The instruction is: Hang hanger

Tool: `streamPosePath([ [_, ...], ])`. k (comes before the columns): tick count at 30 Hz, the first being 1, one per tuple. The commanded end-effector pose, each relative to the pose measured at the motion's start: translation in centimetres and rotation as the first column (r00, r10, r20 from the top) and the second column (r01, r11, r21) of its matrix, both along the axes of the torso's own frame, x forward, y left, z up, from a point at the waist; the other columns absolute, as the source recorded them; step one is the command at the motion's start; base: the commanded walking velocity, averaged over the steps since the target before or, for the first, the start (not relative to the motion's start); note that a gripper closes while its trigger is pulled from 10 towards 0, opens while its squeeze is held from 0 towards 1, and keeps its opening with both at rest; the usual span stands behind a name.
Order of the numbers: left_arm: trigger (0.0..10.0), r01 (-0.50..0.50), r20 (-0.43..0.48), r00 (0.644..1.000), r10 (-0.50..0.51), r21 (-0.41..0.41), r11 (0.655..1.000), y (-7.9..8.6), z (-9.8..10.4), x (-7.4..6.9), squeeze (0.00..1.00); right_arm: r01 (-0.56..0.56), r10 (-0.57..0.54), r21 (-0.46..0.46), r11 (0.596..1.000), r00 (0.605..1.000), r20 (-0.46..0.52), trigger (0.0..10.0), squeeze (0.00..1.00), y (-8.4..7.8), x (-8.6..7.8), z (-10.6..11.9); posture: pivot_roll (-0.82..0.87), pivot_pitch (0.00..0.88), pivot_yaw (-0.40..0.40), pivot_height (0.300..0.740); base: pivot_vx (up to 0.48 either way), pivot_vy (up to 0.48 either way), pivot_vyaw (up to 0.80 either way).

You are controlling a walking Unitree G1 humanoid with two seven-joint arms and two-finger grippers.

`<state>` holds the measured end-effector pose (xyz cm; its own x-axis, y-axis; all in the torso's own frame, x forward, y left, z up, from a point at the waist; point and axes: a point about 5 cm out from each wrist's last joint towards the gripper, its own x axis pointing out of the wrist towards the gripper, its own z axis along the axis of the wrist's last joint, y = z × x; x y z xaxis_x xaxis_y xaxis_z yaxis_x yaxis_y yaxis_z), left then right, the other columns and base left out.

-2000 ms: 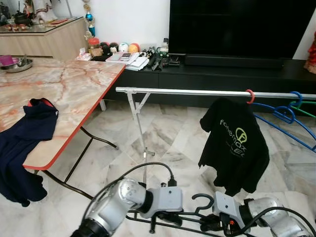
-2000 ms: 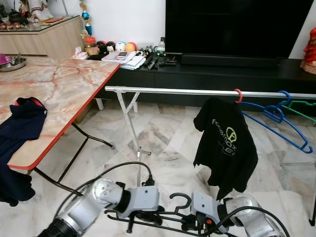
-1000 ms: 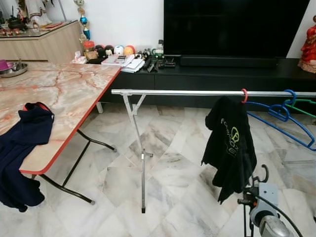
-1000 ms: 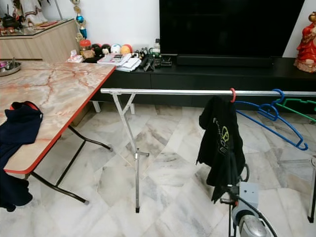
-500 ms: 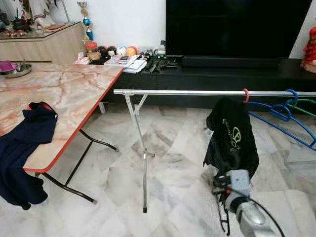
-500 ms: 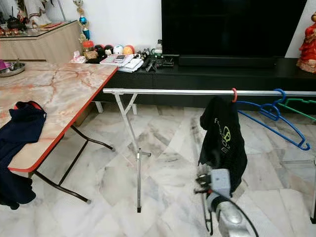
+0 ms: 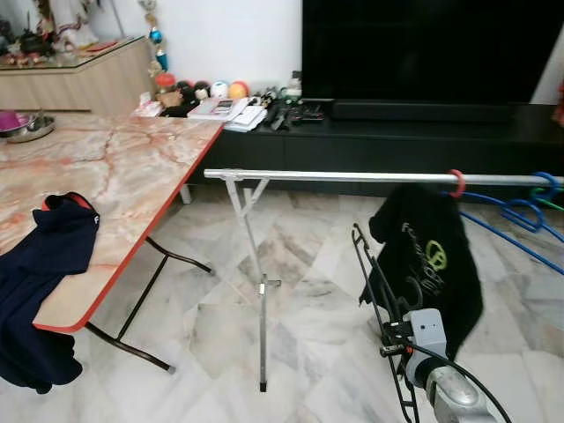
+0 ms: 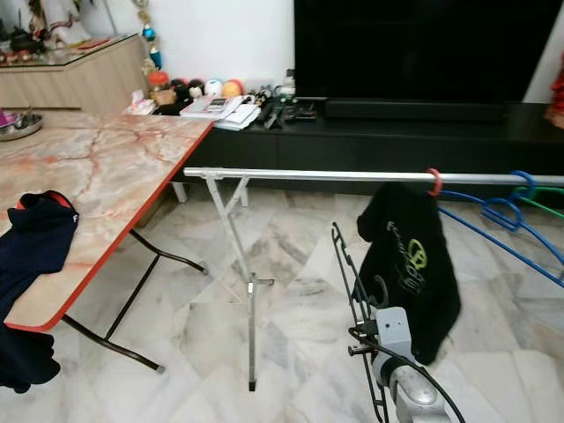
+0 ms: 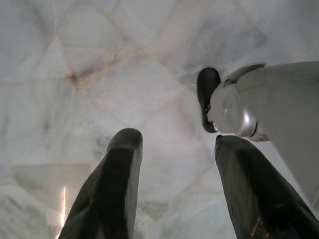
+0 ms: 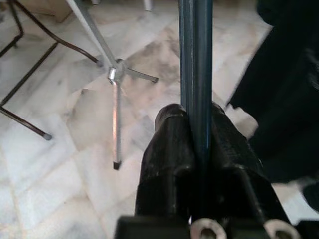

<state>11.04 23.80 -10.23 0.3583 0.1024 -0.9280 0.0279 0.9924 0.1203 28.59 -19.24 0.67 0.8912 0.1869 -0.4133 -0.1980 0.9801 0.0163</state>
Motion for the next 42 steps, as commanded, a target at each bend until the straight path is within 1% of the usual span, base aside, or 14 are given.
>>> streamPosePath([
  [1,10.0,0.007,-0.008,1.000,-0.007,0.004,1.000,0.0,-0.1,-0.1,0.00,0.004,-0.004,-0.009,1.000,1.000,-0.015,10.0,0.00,-0.4,-0.3,-0.2,0.09,0.000,0.039,0.740,0.390,0.000,0.00],
  [4,10.0,0.006,-0.009,1.000,-0.006,0.005,1.000,0.1,0.0,-0.2,0.00,-0.020,0.020,-0.009,1.000,1.000,-0.019,10.0,0.00,0.0,-0.2,-0.2,0.09,0.000,0.038,0.740,0.399,0.000,0.00],
  [13,10.0,0.023,-0.007,1.000,-0.023,0.009,1.000,0.4,0.1,0.0,0.00,-0.023,0.023,-0.009,1.000,1.000,-0.012,10.0,0.00,0.2,0.1,0.0,0.08,0.000,0.042,0.740,0.407,0.000,0.00],
  [16,10.0,0.027,-0.007,1.000,-0.027,0.009,1.000,0.4,0.1,0.0,0.00,-0.021,0.020,-0.009,1.000,1.000,-0.014,10.0,0.00,0.2,0.1,0.0,0.08,0.000,0.044,0.740,0.409,0.000,0.00],
  [22,10.0,0.047,-0.017,0.999,-0.047,0.010,0.999,0.5,0.2,0.2,0.00,0.004,-0.004,0.006,1.000,1.000,-0.009,10.0,0.00,0.4,0.6,0.2,0.08,0.000,0.050,0.740,0.376,0.000,0.00],
  [25,10.0,0.065,-0.016,0.998,-0.065,0.007,0.998,0.4,0.2,0.3,0.00,0.012,-0.012,0.019,1.000,1.000,0.009,10.0,0.00,0.7,1.2,0.8,0.09,0.000,0.051,0.740,0.000,0.000,0.00],
  [27,10.0,0.059,-0.015,0.998,-0.059,0.006,0.998,0.5,0.2,0.3,0.00,0.031,-0.031,0.023,0.999,0.999,0.018,10.0,0.00,0.8,1.5,1.0,0.09,0.000,0.051,0.740,0.000,0.000,0.00],
  [30,10.0,0.066,-0.022,0.998,-0.066,0.009,0.998,0.4,0.2,0.4,0.00,0.022,-0.022,0.022,1.000,0.999,0.023,10.0,0.00,1.1,1.9,1.2,0.09,0.000,0.051,0.740,0.000,0.000,0.00],
  [34,10.0,0.071,-0.017,0.997,-0.071,-0.002,0.997,-0.2,0.1,0.8,0.00,0.026,-0.028,0.034,0.999,0.998,0.054,10.0,0.00,1.6,2.7,2.0,0.10,0.000,0.050,0.740,0.000,0.000,0.00],
  [38,10.0,0.088,-0.017,0.996,-0.089,-0.008,0.996,-0.5,0.1,0.9,0.00,0.037,-0.039,0.029,0.999,0.997,0.072,10.0,0.00,1.7,2.9,2.3,0.10,0.000,0.047,0.740,0.000,0.000,0.00],
  [42,10.0,0.100,-0.015,0.995,-0.101,-0.007,0.995,-0.3,0.2,1.1,0.00,0.057,-0.058,0.026,0.998,0.996,0.063,10.0,0.00,1.6,2.6,1.9,0.10,0.000,0.046,0.740,0.000,0.000,0.00],
])
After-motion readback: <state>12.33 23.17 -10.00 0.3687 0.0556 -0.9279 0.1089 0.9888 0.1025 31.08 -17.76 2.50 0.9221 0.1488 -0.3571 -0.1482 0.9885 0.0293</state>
